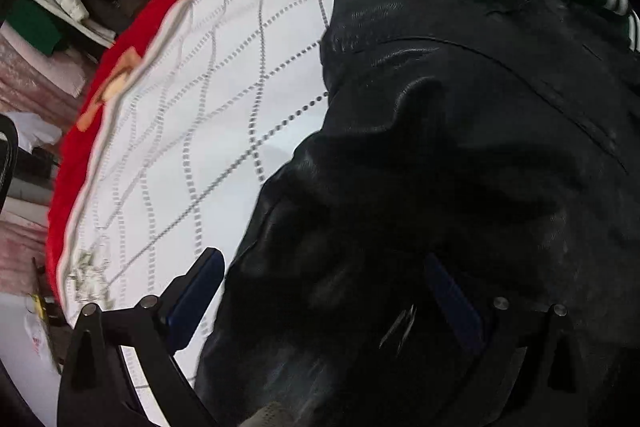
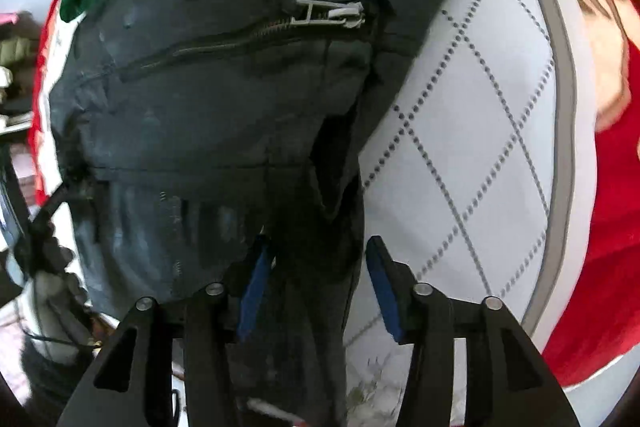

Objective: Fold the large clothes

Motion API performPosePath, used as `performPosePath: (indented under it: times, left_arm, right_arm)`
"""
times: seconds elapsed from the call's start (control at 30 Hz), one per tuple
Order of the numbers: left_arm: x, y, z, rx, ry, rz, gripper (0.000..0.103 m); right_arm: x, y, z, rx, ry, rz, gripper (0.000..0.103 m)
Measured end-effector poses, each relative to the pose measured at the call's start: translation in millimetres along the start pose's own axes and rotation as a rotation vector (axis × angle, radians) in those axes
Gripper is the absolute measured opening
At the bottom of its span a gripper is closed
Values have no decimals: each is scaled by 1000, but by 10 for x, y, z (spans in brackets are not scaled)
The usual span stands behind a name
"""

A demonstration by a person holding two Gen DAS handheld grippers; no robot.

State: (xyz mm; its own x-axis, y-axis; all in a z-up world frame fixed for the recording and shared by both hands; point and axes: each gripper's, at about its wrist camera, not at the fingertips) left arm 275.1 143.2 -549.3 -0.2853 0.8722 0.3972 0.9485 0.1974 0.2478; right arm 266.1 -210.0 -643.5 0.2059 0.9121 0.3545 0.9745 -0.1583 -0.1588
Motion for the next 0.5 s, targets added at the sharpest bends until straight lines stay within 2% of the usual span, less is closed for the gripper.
performPosePath:
  times: [0.03, 0.1, 0.2, 0.37, 0.5]
  left_arm:
    - [-16, 34, 17, -4, -1, 1, 103]
    - [-29, 53, 16, -15, -1, 11, 103]
    - [-3, 54, 25, -30, -13, 13, 103]
    - [31, 69, 59, -22, -30, 4, 103]
    - [42, 58, -7, 0, -23, -2, 103]
  right_arm:
    - [-31, 2, -6, -31, -22, 21, 34]
    - [-228, -62, -62, -101, 10, 154, 31]
    - [-506, -221, -80, -170, 64, 332, 31]
    - [-526, -183, 14, -140, 17, 352, 30]
    - [-546, -168, -131, -91, 66, 347, 32]
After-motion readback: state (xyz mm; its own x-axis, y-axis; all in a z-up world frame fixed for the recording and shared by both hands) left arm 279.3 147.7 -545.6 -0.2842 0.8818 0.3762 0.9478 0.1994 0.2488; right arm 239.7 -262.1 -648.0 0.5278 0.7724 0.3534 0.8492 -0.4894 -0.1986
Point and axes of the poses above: each gripper's, at about its wrist camera, not at the fingertips, and z roughly the way its jaws point, x to its left, y to its top, and after that the axes turned 8 degrees about y, right-handed
